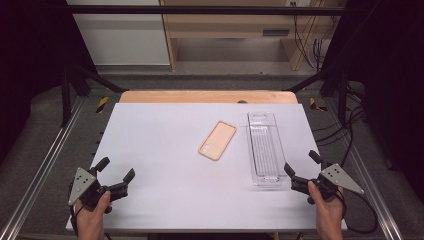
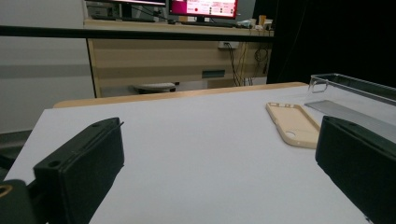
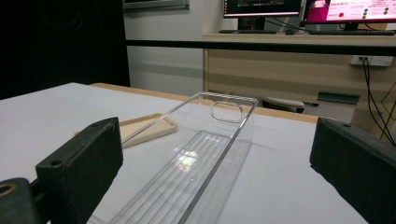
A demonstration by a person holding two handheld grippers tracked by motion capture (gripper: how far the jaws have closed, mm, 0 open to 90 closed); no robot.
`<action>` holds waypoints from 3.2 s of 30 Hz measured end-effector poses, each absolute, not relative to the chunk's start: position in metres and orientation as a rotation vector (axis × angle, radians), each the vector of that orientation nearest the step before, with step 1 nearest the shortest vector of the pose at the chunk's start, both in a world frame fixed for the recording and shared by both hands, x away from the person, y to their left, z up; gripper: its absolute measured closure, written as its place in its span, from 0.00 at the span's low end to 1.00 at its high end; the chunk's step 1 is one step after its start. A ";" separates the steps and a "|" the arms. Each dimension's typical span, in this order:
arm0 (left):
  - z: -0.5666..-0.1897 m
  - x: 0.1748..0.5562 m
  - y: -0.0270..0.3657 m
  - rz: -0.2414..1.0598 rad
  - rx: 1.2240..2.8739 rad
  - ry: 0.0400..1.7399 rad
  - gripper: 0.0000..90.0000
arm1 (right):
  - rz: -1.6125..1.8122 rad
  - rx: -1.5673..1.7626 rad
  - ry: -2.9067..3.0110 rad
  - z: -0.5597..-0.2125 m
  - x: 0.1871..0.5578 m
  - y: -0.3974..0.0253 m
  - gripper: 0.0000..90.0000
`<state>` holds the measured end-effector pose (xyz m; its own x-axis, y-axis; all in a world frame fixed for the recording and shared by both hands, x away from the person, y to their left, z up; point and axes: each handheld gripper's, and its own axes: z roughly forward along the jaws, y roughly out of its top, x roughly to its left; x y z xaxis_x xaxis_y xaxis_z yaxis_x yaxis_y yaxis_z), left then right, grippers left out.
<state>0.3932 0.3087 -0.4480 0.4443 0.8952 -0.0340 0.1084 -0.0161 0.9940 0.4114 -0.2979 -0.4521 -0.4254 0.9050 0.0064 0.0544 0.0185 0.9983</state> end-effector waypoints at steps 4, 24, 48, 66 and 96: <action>-0.446 0.392 0.301 0.801 1.499 0.918 0.01 | 1.486 1.016 1.562 -0.452 0.410 -0.299 0.03; -0.426 0.442 0.230 0.699 1.723 0.902 0.02 | 1.457 1.003 1.546 -0.450 0.407 -0.293 0.02; -0.445 0.473 0.142 0.589 2.017 0.804 0.03 | 1.439 0.970 1.588 -0.451 0.406 -0.288 0.02; -0.430 0.501 0.094 0.563 1.986 0.773 0.04 | 1.438 0.971 1.602 -0.453 0.406 -0.286 0.02; -0.449 0.526 0.066 0.475 2.060 0.929 0.91 | 1.434 0.983 1.604 -0.454 0.407 -0.288 0.02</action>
<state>0.5258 0.0663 -0.4487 0.6584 0.7526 0.0096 0.4481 -0.4023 0.7984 0.4066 -0.2876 -0.4541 -0.4181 0.9073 -0.0436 0.0581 0.0746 0.9955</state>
